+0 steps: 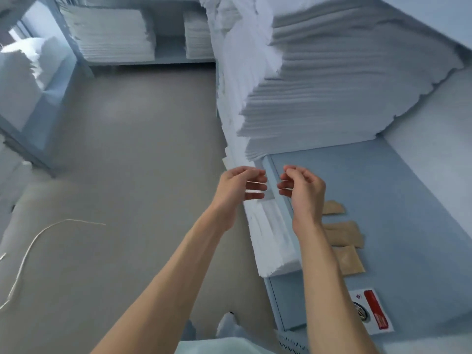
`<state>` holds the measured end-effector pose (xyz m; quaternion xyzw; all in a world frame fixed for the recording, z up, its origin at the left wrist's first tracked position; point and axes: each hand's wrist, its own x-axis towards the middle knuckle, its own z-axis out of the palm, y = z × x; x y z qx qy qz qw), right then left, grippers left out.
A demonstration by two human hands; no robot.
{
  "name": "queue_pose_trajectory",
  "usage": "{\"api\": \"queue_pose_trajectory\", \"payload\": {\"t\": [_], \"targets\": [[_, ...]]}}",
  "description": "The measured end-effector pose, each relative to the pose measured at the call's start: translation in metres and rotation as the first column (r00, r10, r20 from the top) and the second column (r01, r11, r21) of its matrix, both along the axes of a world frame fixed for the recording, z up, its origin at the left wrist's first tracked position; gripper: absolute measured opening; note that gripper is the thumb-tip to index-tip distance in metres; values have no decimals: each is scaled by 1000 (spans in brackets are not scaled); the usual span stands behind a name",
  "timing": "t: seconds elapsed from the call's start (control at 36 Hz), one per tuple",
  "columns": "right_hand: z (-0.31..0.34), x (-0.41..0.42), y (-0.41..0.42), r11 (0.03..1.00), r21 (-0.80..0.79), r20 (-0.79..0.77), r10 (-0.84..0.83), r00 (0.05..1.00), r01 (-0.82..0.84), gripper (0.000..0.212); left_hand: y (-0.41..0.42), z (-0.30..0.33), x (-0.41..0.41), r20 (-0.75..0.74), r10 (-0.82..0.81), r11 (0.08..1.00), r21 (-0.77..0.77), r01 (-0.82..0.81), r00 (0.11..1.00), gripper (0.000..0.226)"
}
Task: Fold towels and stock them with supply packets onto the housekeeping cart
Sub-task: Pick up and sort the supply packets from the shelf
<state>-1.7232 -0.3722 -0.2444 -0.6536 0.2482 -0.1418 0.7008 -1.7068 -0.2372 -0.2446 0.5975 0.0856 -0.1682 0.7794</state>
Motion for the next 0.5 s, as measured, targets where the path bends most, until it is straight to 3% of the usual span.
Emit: {"api": "queue_pose_trajectory", "payload": {"t": [0.28, 0.36, 0.5], "targets": [[-33, 56, -32, 956, -104, -116, -286, 951, 274, 11, -59, -37, 107, -105, -373, 926, 17, 377, 922, 20], [-46, 63, -41, 912, -132, -171, -406, 898, 388, 11, -74, -51, 129, -133, -478, 874, 24, 485, 868, 18], [-72, 61, -50, 796, -248, -347, -605, 717, 552, 16, -101, -75, 164, -194, -632, 760, 30, 649, 750, 16]]}}
